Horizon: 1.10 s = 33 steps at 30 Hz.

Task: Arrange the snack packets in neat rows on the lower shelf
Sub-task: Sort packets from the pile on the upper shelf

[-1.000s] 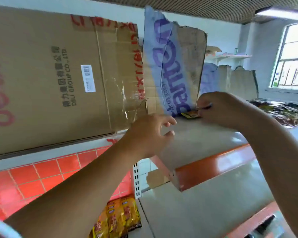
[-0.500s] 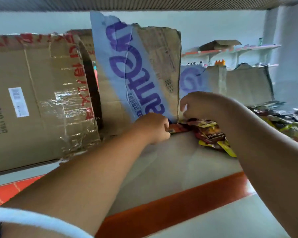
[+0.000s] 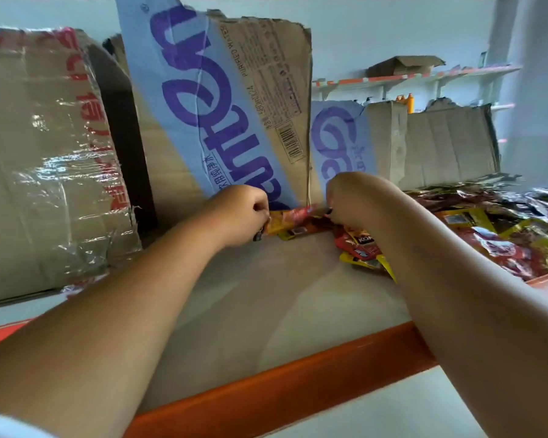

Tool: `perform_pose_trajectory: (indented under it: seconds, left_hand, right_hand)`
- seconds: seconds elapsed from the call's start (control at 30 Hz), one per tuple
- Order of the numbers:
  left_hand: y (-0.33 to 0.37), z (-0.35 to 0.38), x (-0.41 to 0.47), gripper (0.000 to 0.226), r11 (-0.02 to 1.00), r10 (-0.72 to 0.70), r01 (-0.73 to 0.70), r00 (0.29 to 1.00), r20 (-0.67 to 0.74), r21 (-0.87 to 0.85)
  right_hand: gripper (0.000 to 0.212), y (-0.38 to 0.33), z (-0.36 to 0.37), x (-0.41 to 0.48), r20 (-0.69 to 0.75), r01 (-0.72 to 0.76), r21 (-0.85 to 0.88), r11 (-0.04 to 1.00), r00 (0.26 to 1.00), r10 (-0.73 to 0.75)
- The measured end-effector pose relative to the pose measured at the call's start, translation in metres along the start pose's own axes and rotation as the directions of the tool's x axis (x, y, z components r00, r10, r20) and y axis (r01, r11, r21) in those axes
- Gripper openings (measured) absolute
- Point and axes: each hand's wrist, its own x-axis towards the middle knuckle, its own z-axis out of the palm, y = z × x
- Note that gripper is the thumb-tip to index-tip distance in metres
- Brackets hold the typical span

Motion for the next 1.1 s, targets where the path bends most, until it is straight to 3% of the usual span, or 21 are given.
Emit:
perform_pose_trajectory:
  seconds: [0.07,0.13,0.23,0.3,0.33,0.4,0.57,0.63,0.77,0.9,1.1]
  left_hand:
    - [-0.010,-0.005,0.001,0.022,0.991,-0.098,0.099,0.995,0.017,-0.091]
    - [-0.017,-0.007,0.001,0.021,0.967,-0.209,0.235,0.954,0.217,-0.101]
    - [-0.024,-0.012,-0.006,0.024,0.881,-0.420,0.471,0.726,0.545,0.052]
    - [-0.029,-0.022,-0.013,0.029,0.828,-0.535,0.504,0.573,0.621,0.248]
    - [-0.028,-0.028,-0.018,0.029,0.803,-0.582,0.489,0.518,0.626,0.341]
    - [-0.016,-0.042,-0.026,0.028,0.774,-0.632,0.420,0.474,0.613,0.473]
    - [0.013,-0.048,-0.023,0.054,0.838,-0.504,0.280,0.726,0.468,0.468]
    - [0.014,-0.043,-0.024,0.062,0.871,-0.431,0.191,0.738,0.519,0.452]
    - [0.009,-0.031,-0.037,0.039,0.898,-0.311,0.075,0.806,0.503,0.434]
    - [-0.004,-0.036,-0.055,0.018,0.941,-0.265,0.115,0.835,0.482,0.317]
    - [-0.033,-0.031,-0.092,0.019,0.975,-0.208,0.221,0.905,0.372,0.006]
  right_hand:
    - [0.026,0.002,-0.002,-0.006,-0.100,0.021,0.007,1.000,0.995,-0.020]
    - [0.019,0.005,-0.004,-0.013,-0.270,0.043,0.087,0.995,0.963,-0.019]
    - [0.024,0.006,-0.008,-0.021,-0.430,0.169,0.395,0.903,0.903,0.019]
    - [0.025,0.002,-0.007,-0.025,-0.360,0.254,0.489,0.835,0.930,-0.072]
    - [0.024,0.001,-0.005,-0.024,-0.291,0.263,0.453,0.852,0.947,-0.138]
    - [0.019,-0.002,-0.002,-0.026,-0.128,0.265,0.296,0.917,0.963,-0.237]
    - [0.016,-0.012,-0.005,-0.042,0.110,0.345,0.228,0.911,0.920,-0.376]
    - [0.029,-0.018,-0.005,-0.049,0.198,0.378,0.183,0.908,0.890,-0.410]
    - [0.042,-0.025,-0.006,-0.056,0.254,0.407,0.125,0.905,0.868,-0.426]
    - [0.038,-0.035,-0.006,-0.064,0.234,0.465,0.081,0.882,0.851,-0.470]
    - [0.029,-0.055,-0.006,-0.080,0.207,0.537,0.020,0.844,0.823,-0.529]
